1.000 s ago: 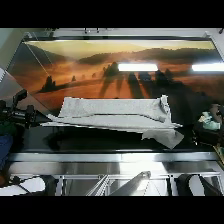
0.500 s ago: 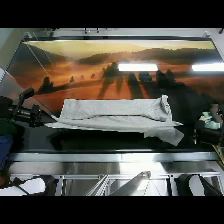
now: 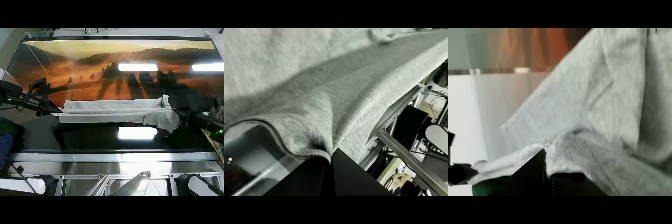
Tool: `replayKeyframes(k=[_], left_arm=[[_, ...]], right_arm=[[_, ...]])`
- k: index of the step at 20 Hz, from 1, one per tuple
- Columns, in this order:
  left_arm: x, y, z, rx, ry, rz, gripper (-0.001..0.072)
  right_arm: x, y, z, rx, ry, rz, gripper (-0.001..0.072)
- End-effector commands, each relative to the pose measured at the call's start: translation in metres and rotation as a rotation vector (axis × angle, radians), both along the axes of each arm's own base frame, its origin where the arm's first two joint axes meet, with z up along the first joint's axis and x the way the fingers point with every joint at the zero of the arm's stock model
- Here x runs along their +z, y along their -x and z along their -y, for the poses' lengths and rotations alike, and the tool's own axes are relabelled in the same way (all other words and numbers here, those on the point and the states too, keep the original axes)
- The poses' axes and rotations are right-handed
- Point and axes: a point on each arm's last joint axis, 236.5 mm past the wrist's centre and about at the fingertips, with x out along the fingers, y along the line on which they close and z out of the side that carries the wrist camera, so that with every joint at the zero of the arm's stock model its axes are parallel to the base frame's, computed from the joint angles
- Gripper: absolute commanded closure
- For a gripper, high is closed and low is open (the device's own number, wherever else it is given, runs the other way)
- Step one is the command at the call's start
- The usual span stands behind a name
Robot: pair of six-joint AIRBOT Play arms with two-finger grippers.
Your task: Fold the shirts.
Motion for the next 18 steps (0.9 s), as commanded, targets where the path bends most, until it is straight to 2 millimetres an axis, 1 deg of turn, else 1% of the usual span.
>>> replayKeyframes(k=[1,4,6,8,10,12,13,14,15,16,17,18], left_arm=[[-0.028,-0.021,-0.005,-0.007,-0.047,-0.071,0.0694],[-0.049,-0.042,-0.007,0.005,-0.056,-0.096,0.0695],[-0.059,-0.053,-0.006,0.001,-0.058,-0.103,0.0696],[-0.068,-0.057,-0.004,-0.008,-0.058,-0.112,0.0698],[-0.074,-0.058,-0.001,-0.021,-0.052,-0.125,0.0705],[-0.075,-0.057,0.002,-0.031,-0.050,-0.131,0.0702],[-0.073,-0.056,0.002,-0.034,-0.048,-0.131,0.0677],[-0.071,-0.054,0.001,-0.036,-0.043,-0.136,0.0525],[-0.067,-0.052,-0.001,-0.029,-0.040,-0.152,0.0395],[-0.061,-0.050,-0.004,-0.029,-0.034,-0.156,0.0320],[-0.053,-0.048,-0.008,-0.025,-0.029,-0.163,0.0186],[-0.044,-0.045,-0.012,-0.017,-0.027,-0.168,0.0084]], right_arm=[[-0.033,-0.050,0.002,-0.019,-0.037,0.017,0.0693],[-0.056,-0.080,-0.012,0.053,-0.046,-0.003,0.0693],[-0.063,-0.091,-0.021,0.085,-0.046,-0.005,0.0693],[-0.067,-0.090,-0.023,0.103,-0.035,-0.012,0.0693],[-0.079,-0.081,-0.024,0.131,-0.007,-0.064,0.0693],[-0.090,-0.068,-0.026,0.176,0.029,-0.108,0.0693],[-0.091,-0.066,-0.028,0.191,0.035,-0.110,0.0685],[-0.090,-0.065,-0.030,0.197,0.029,-0.107,0.0550],[-0.085,-0.064,-0.032,0.210,0.018,-0.097,0.0416],[-0.077,-0.061,-0.033,0.229,0.001,-0.078,0.0409],[-0.067,-0.058,-0.032,0.249,-0.009,-0.061,0.0403],[-0.056,-0.054,-0.024,0.259,-0.017,-0.054,0.0378]])
